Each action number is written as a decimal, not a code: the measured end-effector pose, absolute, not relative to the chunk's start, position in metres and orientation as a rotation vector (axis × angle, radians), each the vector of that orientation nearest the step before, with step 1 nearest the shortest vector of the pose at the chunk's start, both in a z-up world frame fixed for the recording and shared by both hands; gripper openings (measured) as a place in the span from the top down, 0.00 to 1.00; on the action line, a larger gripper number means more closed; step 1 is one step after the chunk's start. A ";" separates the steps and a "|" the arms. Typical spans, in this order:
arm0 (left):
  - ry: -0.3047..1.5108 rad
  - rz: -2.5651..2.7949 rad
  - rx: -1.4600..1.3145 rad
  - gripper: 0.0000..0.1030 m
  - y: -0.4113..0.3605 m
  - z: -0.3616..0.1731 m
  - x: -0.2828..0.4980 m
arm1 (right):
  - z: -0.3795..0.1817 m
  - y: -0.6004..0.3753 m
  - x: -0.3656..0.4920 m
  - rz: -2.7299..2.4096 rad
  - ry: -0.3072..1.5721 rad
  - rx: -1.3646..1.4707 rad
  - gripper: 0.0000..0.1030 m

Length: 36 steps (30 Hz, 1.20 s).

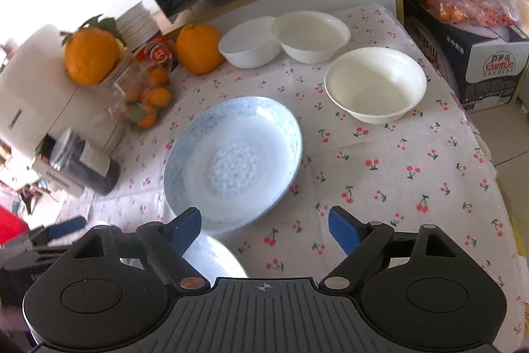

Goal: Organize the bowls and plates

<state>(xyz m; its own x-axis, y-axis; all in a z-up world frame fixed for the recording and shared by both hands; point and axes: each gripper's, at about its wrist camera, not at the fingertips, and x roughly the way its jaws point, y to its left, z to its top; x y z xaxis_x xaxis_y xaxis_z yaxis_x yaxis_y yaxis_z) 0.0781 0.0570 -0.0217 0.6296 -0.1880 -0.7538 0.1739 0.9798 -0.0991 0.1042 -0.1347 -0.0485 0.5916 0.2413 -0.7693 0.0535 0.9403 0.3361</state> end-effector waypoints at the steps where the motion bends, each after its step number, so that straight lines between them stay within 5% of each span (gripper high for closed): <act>1: 0.867 -0.212 -0.018 0.01 0.059 -0.021 0.076 | -0.048 -0.134 0.101 0.118 0.935 0.331 0.16; 15: 0.917 -0.317 0.003 0.03 0.067 -0.026 0.041 | -0.064 -0.120 0.072 0.194 0.991 0.221 0.16; 23: 0.989 -0.392 -0.025 0.23 0.063 -0.028 0.037 | -0.075 -0.108 0.068 0.270 1.103 0.244 0.16; 28: 1.104 -0.444 -0.112 0.44 0.064 -0.032 0.037 | -0.081 -0.108 0.069 0.289 1.144 0.305 0.16; 36: 1.207 -0.469 -0.167 0.57 0.060 -0.036 0.029 | -0.087 -0.114 0.075 0.272 1.147 0.364 0.17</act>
